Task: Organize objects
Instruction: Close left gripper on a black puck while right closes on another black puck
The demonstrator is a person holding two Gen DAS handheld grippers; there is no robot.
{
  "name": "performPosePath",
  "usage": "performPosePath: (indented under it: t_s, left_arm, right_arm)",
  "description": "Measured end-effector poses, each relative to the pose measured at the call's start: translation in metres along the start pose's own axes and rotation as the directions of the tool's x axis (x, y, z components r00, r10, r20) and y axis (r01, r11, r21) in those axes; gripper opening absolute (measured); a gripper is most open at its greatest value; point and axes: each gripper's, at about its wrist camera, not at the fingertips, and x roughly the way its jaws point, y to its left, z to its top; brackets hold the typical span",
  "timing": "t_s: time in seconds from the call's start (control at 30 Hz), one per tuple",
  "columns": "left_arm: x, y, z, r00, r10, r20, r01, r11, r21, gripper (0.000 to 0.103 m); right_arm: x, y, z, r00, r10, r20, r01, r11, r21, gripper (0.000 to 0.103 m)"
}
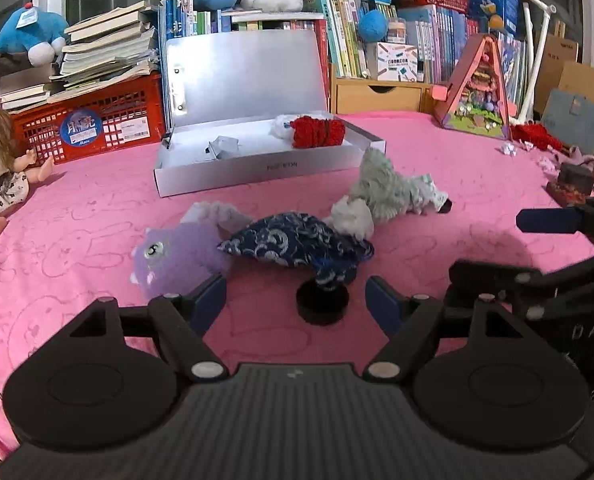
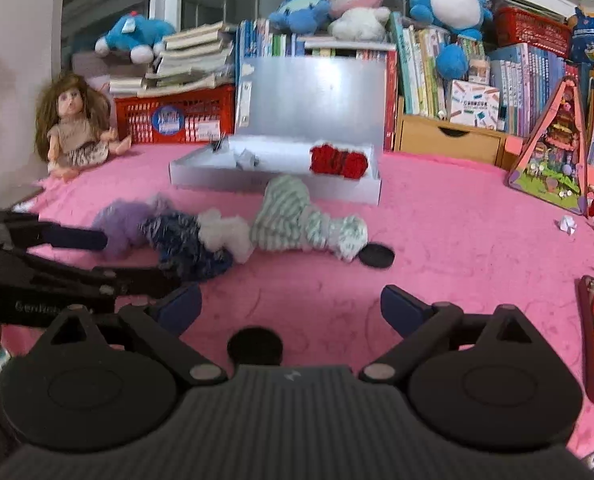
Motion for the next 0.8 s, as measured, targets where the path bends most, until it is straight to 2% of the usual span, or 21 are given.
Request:
performPosePath:
  t_s: [0.17, 0.27, 0.5, 0.67, 0.8]
  left_arm:
    - [0.006, -0.003, -0.004, 1.0, 0.0, -0.009, 0.0, 1.0, 0.006, 0.068]
    - [0.01, -0.004, -0.006, 1.0, -0.003, -0.017, 0.003, 1.0, 0.009, 0.066]
    - [0.016, -0.009, -0.01, 1.0, 0.007, -0.013, -0.006, 1.0, 0.029, 0.065]
    - [0.019, -0.011, -0.011, 1.0, 0.006, -0.017, -0.006, 1.0, 0.024, 0.063]
    - [0.02, -0.012, -0.012, 1.0, 0.005, -0.011, -0.004, 1.0, 0.022, 0.063]
  right_arm:
    - [0.003, 0.011, -0.008, 1.0, -0.015, -0.021, 0.014, 0.997, -0.071, 0.094]
    - [0.002, 0.012, -0.011, 1.0, 0.0, -0.031, -0.002, 0.997, -0.077, 0.09]
    - [0.005, 0.009, -0.016, 0.998, 0.021, -0.061, -0.023, 0.999, -0.039, 0.064]
    - [0.007, 0.013, -0.019, 0.996, 0.042, -0.078, -0.045, 0.998, -0.048, 0.053]
    - [0.008, 0.014, -0.019, 0.996, 0.052, -0.071, -0.054, 0.998, -0.027, 0.037]
